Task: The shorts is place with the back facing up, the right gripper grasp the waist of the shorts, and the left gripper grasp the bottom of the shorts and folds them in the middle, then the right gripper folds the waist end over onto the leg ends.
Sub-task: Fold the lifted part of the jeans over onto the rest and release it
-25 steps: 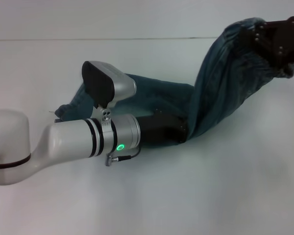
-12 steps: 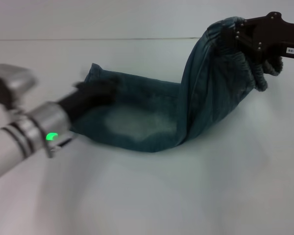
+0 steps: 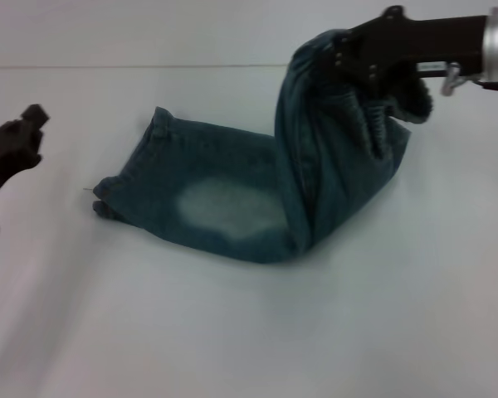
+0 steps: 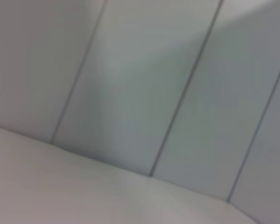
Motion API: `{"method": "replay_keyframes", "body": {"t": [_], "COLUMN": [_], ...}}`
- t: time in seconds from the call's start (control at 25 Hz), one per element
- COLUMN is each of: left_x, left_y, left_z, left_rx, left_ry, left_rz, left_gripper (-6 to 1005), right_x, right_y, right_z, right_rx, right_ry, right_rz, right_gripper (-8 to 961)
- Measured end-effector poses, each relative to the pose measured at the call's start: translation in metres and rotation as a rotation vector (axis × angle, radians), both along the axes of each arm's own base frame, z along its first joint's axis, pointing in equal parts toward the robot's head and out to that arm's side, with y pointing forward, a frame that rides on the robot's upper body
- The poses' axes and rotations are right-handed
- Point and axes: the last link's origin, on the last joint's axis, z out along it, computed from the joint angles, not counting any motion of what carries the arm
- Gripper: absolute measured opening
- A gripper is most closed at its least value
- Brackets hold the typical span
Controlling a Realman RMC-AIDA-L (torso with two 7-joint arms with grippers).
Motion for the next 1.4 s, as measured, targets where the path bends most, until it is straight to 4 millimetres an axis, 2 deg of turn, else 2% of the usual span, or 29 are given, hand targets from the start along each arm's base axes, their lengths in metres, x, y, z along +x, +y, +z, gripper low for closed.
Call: {"method": "replay_keyframes", "body": {"t": [0.2, 0.44, 0.68, 0.92, 1.16, 1.4], "left_x": [-0.015, -0.024, -0.027, -0.026, -0.026, -0.024], "left_y": [-0.019, -0.035, -0.047, -0.053, -0.057, -0.058], "left_z": [0.011, 0.018, 0.024, 0.023, 0.016, 0.013], "left_rx": [0.042, 0.074, 0.090, 0.076, 0.050, 0.033], "left_ry": [-0.024, -0.058, -0.081, -0.099, -0.111, -0.108], "left_rz": [0.025, 0.037, 0.026, 0.011, 0.008, -0.012], "left_gripper": [1, 1, 0, 0, 0, 1], "right_x": [-0.039, -0.080, -0.087, -0.084, -0.081, -0.076], "right_y": [0.009, 0.001, -0.010, -0.017, -0.018, -0.016], "right_z": [-0.027, -0.068, -0.105, -0.122, -0.123, -0.110], "right_rx": [-0.074, -0.175, -0.271, -0.293, -0.284, -0.236], "right_ry": [-0.118, -0.245, -0.416, -0.501, -0.493, -0.434], "right_rz": [0.148, 0.340, 0.383, 0.411, 0.415, 0.377], "right_gripper": [53, 54, 54, 55, 268, 604]}}
